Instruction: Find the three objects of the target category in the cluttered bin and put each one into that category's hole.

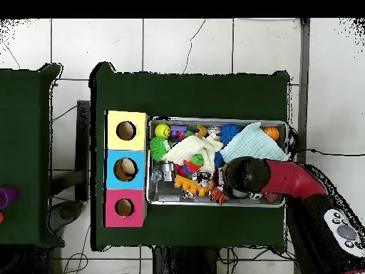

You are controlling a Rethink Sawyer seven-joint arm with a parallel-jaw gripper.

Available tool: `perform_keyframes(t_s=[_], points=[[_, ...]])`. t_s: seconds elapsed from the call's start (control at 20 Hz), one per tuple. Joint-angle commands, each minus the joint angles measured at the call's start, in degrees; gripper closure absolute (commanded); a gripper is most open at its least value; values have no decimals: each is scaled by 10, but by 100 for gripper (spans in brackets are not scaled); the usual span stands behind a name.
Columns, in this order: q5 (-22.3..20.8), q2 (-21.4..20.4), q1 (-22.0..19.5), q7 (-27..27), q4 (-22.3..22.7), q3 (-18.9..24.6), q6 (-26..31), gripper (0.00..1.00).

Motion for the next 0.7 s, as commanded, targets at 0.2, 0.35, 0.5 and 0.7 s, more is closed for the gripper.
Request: perform_keyframes(t_s=[0.2, 0.35, 0.5, 0.7], points=[[-51, 52, 5, -59, 17, 35, -43, 0], [-57, 57, 6, -51, 18, 34, -53, 0], [-59, 59, 5, -46, 20, 35, -56, 0], [-70, 54, -13, -53, 37, 43, -85, 0]])
